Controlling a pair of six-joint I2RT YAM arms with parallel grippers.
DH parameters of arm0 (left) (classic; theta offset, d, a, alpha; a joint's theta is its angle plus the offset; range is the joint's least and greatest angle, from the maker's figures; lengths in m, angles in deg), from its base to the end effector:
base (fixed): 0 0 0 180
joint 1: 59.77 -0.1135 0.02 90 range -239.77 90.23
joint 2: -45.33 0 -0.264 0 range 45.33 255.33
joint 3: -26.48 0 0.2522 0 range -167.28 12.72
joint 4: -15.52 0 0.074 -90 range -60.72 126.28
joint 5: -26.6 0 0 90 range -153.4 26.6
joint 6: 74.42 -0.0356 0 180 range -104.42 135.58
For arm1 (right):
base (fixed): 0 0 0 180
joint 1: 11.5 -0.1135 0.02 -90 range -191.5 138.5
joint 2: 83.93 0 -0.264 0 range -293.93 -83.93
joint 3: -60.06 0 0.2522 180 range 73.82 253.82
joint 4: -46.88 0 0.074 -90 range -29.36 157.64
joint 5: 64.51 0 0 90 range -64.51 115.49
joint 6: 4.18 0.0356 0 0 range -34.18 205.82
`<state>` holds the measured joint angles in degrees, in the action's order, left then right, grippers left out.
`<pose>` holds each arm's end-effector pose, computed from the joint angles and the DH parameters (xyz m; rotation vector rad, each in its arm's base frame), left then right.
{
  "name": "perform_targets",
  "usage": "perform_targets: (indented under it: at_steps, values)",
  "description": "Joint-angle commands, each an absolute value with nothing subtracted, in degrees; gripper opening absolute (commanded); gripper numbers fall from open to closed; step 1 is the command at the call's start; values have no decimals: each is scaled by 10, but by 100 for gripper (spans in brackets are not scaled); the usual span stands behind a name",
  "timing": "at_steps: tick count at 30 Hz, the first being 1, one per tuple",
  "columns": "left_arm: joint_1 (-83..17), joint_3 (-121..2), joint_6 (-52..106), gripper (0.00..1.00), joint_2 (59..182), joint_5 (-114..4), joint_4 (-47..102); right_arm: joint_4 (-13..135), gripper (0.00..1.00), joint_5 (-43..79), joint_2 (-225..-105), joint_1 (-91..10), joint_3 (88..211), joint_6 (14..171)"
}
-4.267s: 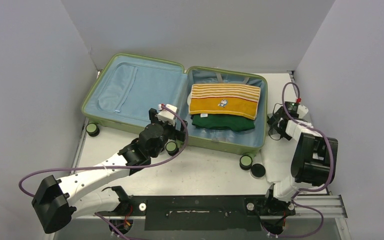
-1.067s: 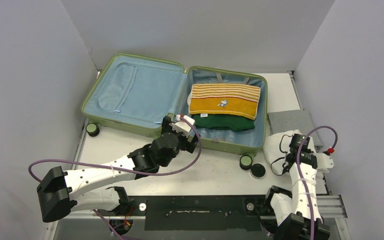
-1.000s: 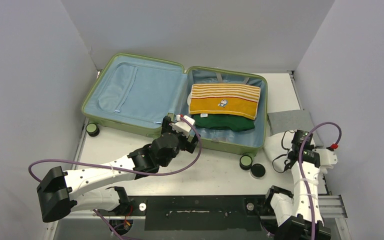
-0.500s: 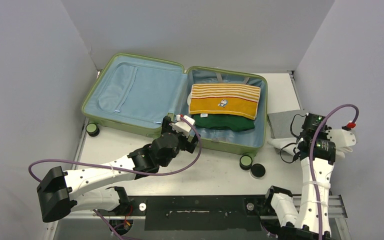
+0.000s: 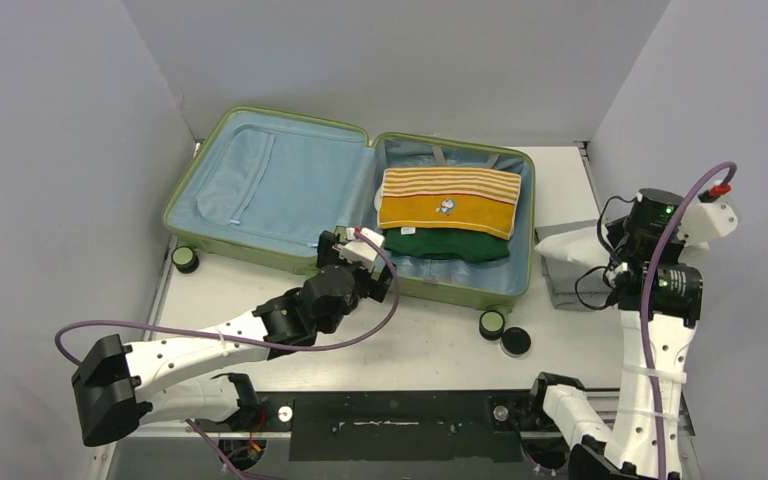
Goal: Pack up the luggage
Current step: Pick up the clothes from the corner of the board, then place the clothes in the luggage.
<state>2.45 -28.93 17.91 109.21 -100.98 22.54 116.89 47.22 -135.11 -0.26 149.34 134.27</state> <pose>0.1365 -0.2126 0.2861 0.4761 1.7241 -0.2051 0.1385 -0.0410 0.4182 1.2229 1.6876 -0.0098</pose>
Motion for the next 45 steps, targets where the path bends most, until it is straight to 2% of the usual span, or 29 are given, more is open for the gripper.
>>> perform_targets:
  at_steps: [1,7,11,17,22,31,40,45]
  values:
    - [27,-300,177,97,1069,-1051,188,1073,0,364,-1382,-18,1560,1269]
    - [26,-289,164,97,1051,-1089,168,927,0,99,-1413,-34,1574,1240]
    - [26,-277,147,97,1036,-1115,150,839,0,11,-1447,-70,1559,1266]
    - [24,-265,124,97,1019,-1152,125,767,0,33,-1544,-240,1585,1218]
    - [15,-256,114,97,1003,-1178,104,705,0,29,-1629,-312,1609,1207]
    - [-4,-227,89,97,972,-1211,50,598,0,5,-1678,-325,1541,1208]
    - [-28,-236,117,97,996,-1186,69,475,0,10,-1579,-297,1281,1274]
    - [-43,-240,140,97,1010,-1167,83,454,0,-6,-1541,-283,1222,1310]
